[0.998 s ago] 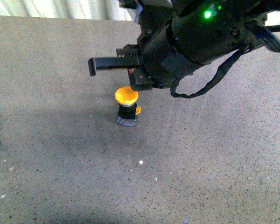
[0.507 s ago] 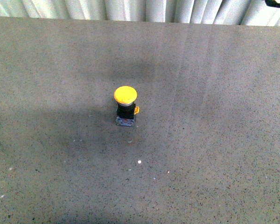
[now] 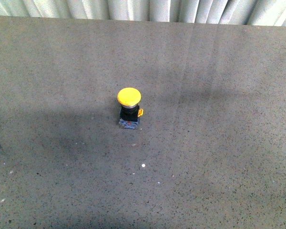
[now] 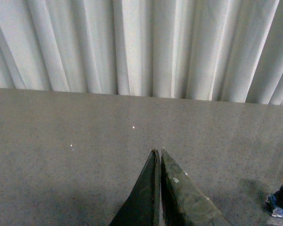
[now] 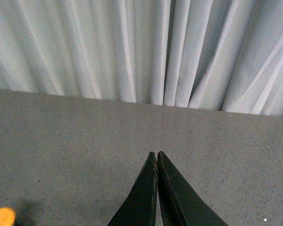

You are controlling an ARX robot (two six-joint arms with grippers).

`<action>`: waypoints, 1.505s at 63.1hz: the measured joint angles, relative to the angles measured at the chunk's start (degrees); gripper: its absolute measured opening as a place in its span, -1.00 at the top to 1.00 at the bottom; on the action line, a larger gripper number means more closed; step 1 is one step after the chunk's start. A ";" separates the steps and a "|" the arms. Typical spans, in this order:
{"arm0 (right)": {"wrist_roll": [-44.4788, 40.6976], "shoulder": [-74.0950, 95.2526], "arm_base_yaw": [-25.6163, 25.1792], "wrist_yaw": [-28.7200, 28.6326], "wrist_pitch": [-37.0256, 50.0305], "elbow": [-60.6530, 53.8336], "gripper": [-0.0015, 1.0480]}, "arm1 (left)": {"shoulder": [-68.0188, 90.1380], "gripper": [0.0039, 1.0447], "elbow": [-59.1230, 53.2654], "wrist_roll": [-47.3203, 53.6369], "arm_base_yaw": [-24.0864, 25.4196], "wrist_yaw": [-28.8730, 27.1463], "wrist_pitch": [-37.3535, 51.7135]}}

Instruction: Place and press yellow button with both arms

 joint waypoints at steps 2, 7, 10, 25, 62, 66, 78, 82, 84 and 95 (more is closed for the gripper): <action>-0.07 -1.16 -0.48 -0.57 0.00 -1.05 0.97 | 0.00 0.98 0.00 0.00 0.00 0.00 0.00; -0.09 -4.35 -1.68 -1.97 -0.31 -3.45 0.97 | 0.00 0.98 0.00 0.00 0.00 0.00 0.00; -0.09 -6.34 -2.49 -2.64 -0.81 -4.81 0.97 | 0.00 0.98 0.00 0.00 0.00 0.00 0.00; -0.09 -15.63 -5.68 -5.49 -5.03 -10.29 0.97 | 0.00 0.98 0.00 0.02 0.00 0.00 0.00; -0.11 -35.74 -11.39 -11.15 -18.43 -15.85 0.97 | 0.00 0.98 0.00 0.02 0.00 0.00 0.00; -0.11 -37.83 -11.39 -11.13 -20.44 -15.87 0.97 | 0.00 0.98 0.00 0.02 0.00 0.00 0.00; -0.11 -46.18 -11.39 -11.15 -28.30 -15.87 0.97 | 0.00 0.98 0.00 0.02 0.00 0.00 0.00; -0.11 -48.02 -11.41 -11.13 -30.01 -15.89 0.97 | 0.00 0.98 0.00 0.02 0.00 0.00 0.00; -0.11 -48.72 -11.39 -11.13 -30.69 -15.89 0.97 | 0.00 0.98 0.00 0.00 0.00 0.00 0.00; -0.11 -52.46 -11.41 -11.15 -34.40 -15.89 0.97 | 0.00 0.98 0.00 0.02 0.00 0.00 0.00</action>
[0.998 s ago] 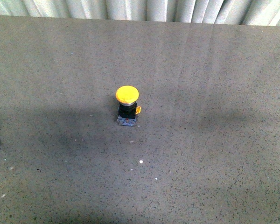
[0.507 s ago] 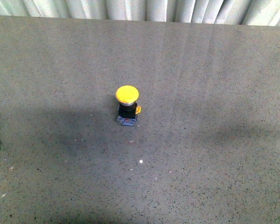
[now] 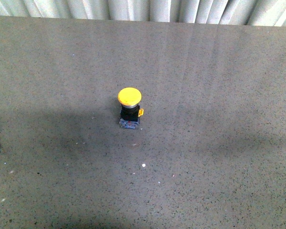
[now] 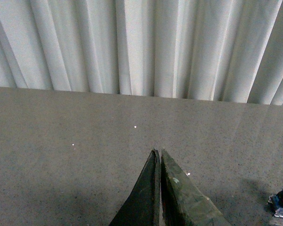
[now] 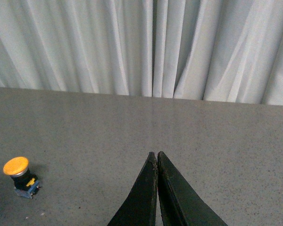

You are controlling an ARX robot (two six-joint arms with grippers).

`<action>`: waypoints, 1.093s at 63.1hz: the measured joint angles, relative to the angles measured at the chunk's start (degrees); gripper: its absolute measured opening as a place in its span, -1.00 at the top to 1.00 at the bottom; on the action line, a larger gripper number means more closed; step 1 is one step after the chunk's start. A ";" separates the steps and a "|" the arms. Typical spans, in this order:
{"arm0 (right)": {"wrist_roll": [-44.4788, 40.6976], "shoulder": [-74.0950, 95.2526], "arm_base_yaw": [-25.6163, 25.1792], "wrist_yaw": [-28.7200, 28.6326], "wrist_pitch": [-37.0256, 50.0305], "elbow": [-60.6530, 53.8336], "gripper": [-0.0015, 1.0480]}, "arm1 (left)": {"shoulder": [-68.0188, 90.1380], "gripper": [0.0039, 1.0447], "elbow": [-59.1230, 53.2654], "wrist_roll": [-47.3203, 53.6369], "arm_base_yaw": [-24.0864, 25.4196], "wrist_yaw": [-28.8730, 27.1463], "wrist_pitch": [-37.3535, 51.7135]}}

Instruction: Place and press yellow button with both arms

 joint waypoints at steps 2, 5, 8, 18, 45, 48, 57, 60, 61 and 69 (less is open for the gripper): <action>0.00 -0.55 0.02 0.00 -0.57 0.00 0.97 | 0.00 0.98 0.00 0.00 0.00 0.00 0.00; 0.00 -1.44 0.02 0.00 -1.46 0.00 0.97 | 0.00 0.98 0.00 0.00 0.00 0.00 0.00; 0.00 -2.32 0.00 0.00 -2.34 0.00 0.97 | 0.00 0.98 0.00 0.00 0.00 0.00 0.00; -0.02 -4.87 0.02 0.00 -4.87 0.00 0.97 | 0.00 0.98 0.00 0.00 0.00 0.00 0.00; -0.11 -15.74 0.02 0.15 -16.00 0.02 0.71 | 0.00 0.75 0.00 -0.02 0.00 0.00 0.00; -0.11 -15.74 0.02 0.13 -16.00 0.02 0.54 | 0.00 0.58 0.00 -0.02 0.00 0.00 0.00; -0.11 -15.74 0.02 0.13 -16.00 0.02 0.07 | 0.00 0.06 0.00 -0.02 0.00 0.00 0.00; -0.11 -15.74 0.02 0.13 -16.00 0.02 -0.09 | 0.00 -0.11 0.00 -0.02 0.00 0.00 0.00; -0.11 -15.74 0.00 0.13 -16.00 0.02 -0.16 | 0.00 -0.14 0.00 0.00 0.00 0.00 0.00; -0.11 -15.74 0.02 0.13 -16.00 0.02 -0.72 | 0.00 -0.72 0.00 -0.02 0.00 0.00 0.00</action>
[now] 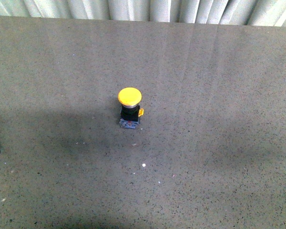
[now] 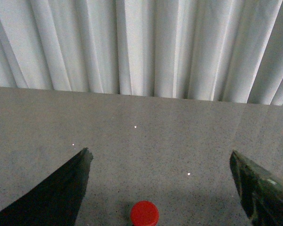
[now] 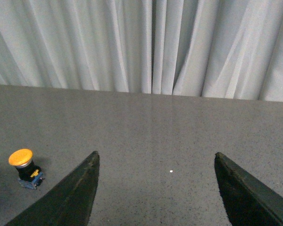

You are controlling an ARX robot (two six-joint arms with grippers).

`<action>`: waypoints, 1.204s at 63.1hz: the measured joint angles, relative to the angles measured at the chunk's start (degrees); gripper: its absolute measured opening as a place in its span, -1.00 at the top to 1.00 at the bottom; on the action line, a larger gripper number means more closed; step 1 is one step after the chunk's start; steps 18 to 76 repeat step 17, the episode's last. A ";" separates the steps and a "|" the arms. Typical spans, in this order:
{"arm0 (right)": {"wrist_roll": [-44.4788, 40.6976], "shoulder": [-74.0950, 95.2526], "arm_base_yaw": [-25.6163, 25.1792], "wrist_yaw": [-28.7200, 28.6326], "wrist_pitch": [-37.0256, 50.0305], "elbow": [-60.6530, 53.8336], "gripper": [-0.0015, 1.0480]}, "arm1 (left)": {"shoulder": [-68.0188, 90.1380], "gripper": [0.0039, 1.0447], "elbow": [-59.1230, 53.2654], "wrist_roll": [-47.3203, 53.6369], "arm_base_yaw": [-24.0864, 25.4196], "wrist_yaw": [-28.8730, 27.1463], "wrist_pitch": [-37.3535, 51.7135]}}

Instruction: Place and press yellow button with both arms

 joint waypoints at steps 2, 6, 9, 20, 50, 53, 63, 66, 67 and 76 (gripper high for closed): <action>0.02 0.00 0.00 0.00 0.00 0.00 -0.84 | 0.00 -0.86 0.00 0.07 0.00 0.00 0.00; 0.00 0.00 0.00 0.00 0.00 0.00 -0.82 | 0.00 -0.82 0.00 0.07 0.00 0.00 0.00; 0.00 0.00 0.00 0.00 0.00 0.00 -0.82 | 0.00 -0.83 0.00 0.07 0.00 0.00 0.00; 0.00 0.00 0.00 0.00 0.00 0.00 -0.82 | 0.00 -0.83 0.00 0.07 0.00 0.00 0.00; 0.00 0.00 0.00 0.00 0.00 0.00 -0.82 | 0.00 -0.83 0.00 0.07 0.00 0.00 0.00; 0.00 0.00 0.00 0.00 0.00 0.00 -0.82 | 0.00 -0.83 0.00 0.07 0.00 0.00 0.00; 0.00 0.00 0.00 0.00 0.00 0.00 -0.82 | 0.00 -0.83 0.00 0.07 0.00 0.00 0.00; 0.00 0.00 0.00 0.00 0.00 0.00 -0.82 | 0.00 -0.83 0.00 0.07 0.00 0.00 0.00; 0.00 0.00 0.00 0.00 0.00 0.00 -0.82 | 0.00 -0.83 0.00 0.07 0.00 0.00 0.00; 0.00 0.00 0.00 0.00 0.00 0.00 -0.82 | 0.00 -0.83 0.00 0.07 0.00 0.00 0.00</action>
